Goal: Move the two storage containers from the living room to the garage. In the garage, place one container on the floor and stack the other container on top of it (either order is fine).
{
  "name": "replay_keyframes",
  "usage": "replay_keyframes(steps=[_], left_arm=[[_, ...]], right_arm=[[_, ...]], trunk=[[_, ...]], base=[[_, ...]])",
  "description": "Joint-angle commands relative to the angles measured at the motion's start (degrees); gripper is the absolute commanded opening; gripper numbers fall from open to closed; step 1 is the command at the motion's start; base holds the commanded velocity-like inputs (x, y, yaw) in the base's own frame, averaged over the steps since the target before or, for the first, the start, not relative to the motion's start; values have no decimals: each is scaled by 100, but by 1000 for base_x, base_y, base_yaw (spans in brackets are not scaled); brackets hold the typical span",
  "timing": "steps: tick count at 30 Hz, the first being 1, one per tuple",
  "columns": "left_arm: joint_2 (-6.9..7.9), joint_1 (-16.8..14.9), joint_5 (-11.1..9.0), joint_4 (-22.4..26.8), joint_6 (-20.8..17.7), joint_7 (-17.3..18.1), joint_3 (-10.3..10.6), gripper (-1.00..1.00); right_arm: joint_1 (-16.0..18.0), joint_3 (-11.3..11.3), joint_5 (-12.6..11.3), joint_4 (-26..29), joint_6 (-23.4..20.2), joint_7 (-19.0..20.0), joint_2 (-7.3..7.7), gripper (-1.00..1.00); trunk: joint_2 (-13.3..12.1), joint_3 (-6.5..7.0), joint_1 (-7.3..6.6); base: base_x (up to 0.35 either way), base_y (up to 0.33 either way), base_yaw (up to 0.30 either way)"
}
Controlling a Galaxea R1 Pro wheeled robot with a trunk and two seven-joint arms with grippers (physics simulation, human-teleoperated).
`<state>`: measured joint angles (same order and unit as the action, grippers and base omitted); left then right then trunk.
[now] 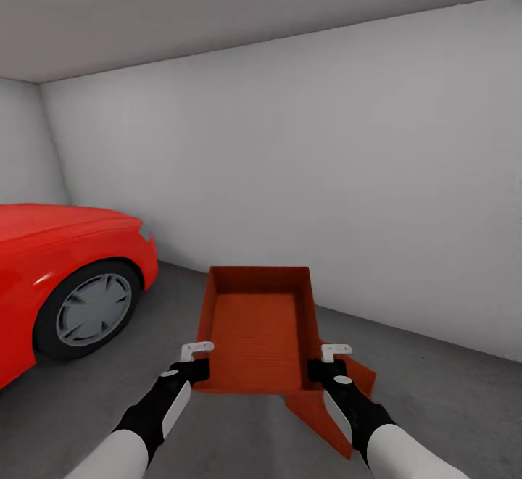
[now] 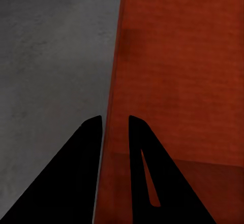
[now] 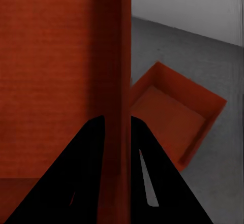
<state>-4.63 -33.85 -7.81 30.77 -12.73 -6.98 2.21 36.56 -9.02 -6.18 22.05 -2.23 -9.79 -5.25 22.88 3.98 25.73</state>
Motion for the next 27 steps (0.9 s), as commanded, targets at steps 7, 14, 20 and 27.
replay_keyframes(steps=[7,14,20,27], left_arm=[[156,1,16,25,-37,-76,-160,-100],[156,1,16,25,-37,-76,-159,-100],[156,1,16,25,-44,-76,-162,-100],[156,1,16,25,-44,-76,-159,-100]], right_arm=[[6,76,-41,10,-17,-58,41,-100],[3,76,-41,10,-7,-56,41,-100],[2,76,-41,10,-34,-51,41,-100],[4,69,-36,10,-10,-53,35,-100]], trunk=[[4,-2,5],[4,-2,5],[4,-2,5],[4,-2,5]], base=[[308,193,-210],[308,193,-17],[307,193,-1],[307,195,0]])
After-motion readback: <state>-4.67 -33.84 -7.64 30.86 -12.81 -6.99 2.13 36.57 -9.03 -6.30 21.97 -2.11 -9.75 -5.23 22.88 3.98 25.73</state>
